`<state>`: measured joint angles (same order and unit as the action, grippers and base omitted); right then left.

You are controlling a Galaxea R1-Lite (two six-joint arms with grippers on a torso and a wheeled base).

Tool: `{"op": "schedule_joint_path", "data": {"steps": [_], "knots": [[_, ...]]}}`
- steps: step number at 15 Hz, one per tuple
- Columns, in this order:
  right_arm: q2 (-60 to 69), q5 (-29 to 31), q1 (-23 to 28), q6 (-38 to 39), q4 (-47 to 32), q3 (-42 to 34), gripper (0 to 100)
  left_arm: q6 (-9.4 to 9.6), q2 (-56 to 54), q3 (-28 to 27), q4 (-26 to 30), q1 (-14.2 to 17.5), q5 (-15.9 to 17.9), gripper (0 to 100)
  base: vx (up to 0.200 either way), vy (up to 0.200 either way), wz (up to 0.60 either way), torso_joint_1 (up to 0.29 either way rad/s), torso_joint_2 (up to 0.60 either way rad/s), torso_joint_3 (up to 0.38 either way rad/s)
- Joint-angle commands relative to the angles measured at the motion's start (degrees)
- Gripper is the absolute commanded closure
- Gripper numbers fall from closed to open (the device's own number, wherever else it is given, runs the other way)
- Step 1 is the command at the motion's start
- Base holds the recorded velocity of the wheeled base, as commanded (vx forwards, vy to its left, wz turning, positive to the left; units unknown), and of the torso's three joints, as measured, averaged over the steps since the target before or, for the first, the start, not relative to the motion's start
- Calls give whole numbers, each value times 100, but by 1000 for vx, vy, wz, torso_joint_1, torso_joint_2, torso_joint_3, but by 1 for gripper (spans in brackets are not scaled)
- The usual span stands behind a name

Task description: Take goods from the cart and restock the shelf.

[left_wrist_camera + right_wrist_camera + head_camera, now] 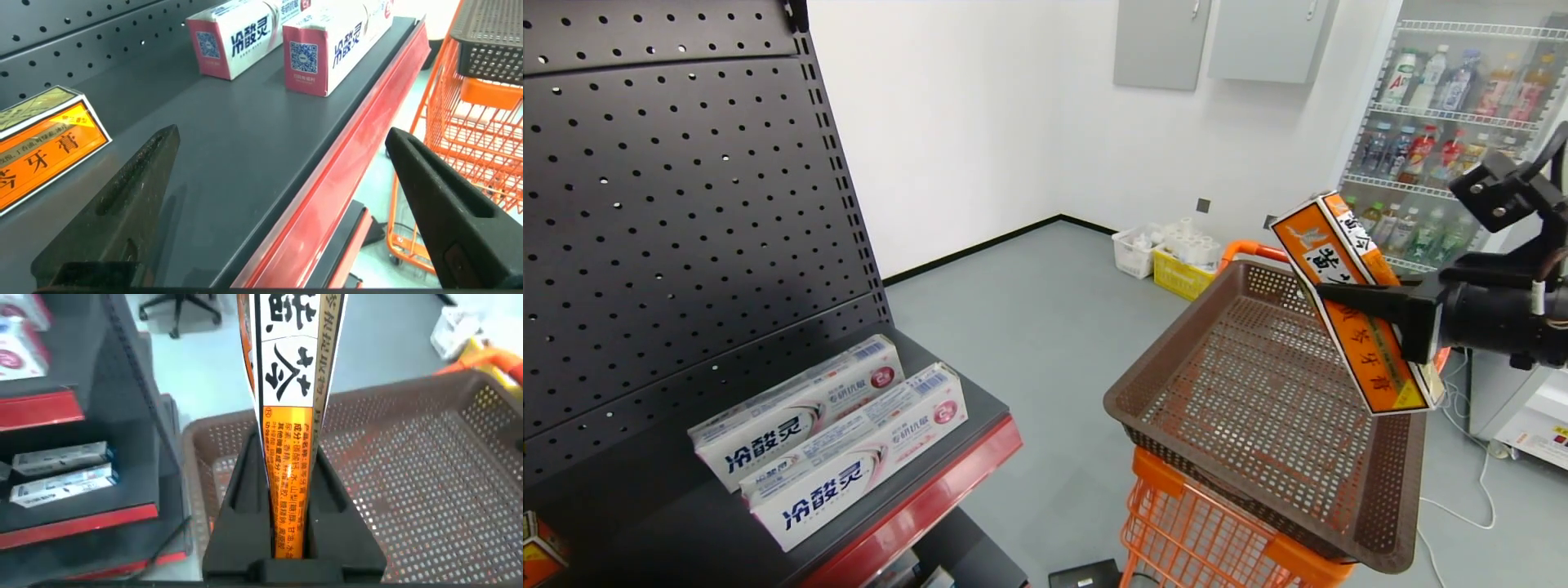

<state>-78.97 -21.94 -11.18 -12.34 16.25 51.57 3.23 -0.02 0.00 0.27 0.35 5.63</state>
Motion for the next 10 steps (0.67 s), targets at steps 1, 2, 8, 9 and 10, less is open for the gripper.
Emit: {"op": "schedule_joint_path", "data": {"steps": [1, 2, 8, 9, 10], "knots": [[769, 15, -192, 12, 45, -226, 100, 2, 2, 0, 0, 0, -1, 0, 0, 0, 0, 0, 0, 0], [971, 32, -253, 82, 45, -252, 100, 2, 2, 0, 0, 0, -1, 0, 0, 0, 0, 0, 0, 0], [1463, 542, -394, 618, 1187, -1070, 100, 2, 2, 0, 0, 0, -1, 0, 0, 0, 0, 0, 0, 0], [1463, 542, -385, 680, 1275, -1087, 100, 2, 2, 0, 0, 0, -1, 0, 0, 0, 0, 0, 0, 0], [1463, 551, -385, 698, 1275, -1070, 100, 2, 2, 0, 0, 0, -1, 0, 0, 0, 0, 0, 0, 0]]}}
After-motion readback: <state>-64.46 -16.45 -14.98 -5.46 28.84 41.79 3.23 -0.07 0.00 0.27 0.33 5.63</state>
